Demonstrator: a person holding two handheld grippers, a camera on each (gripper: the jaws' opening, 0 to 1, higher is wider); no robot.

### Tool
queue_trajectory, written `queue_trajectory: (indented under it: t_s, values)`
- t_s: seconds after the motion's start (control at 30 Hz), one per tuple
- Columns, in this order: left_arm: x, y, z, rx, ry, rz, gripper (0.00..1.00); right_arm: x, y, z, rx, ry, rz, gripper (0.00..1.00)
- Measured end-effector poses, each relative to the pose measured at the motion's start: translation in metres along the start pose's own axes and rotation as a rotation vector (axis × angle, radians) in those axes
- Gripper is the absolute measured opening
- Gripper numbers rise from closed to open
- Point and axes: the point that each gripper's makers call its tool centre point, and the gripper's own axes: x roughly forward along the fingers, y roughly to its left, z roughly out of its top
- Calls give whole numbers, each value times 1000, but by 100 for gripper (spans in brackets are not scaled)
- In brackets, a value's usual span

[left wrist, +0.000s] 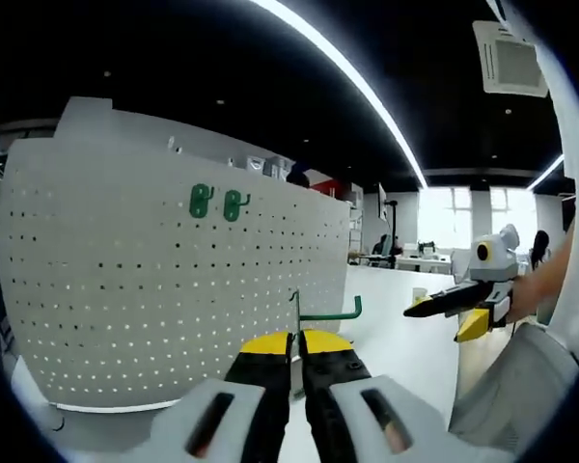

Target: Insert the hook assembly into the mounting plate slot until the hook locks in place.

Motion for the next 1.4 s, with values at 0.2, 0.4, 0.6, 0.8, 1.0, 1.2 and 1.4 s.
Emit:
queue_trajectory:
  t_s: [0.2,0.4,0.6,0.8,1.0,1.2,1.4]
  values:
    - [1,-2,-1,4,4,-4,3,-2,8,28,-1,-140,24,65]
    - [1,-3,-3,6,13,-2,3,3,15,29,6,-140,49,66]
    - [2,-5,-3,7,13,2,3,15,22,30,8,-134,78,65]
    - [2,-6,-2,10,14,3,3,31,33,38,11,-144,124,66]
    - [0,-5,-1,7,11,9,3,45,42,42,0,-145,155,66]
    - [0,-5,-1,11,10,11,3,57,51,45,-2,-147,180,65]
    - [0,-6,0,8,9,10,3,67,58,51,2,-158,196,64]
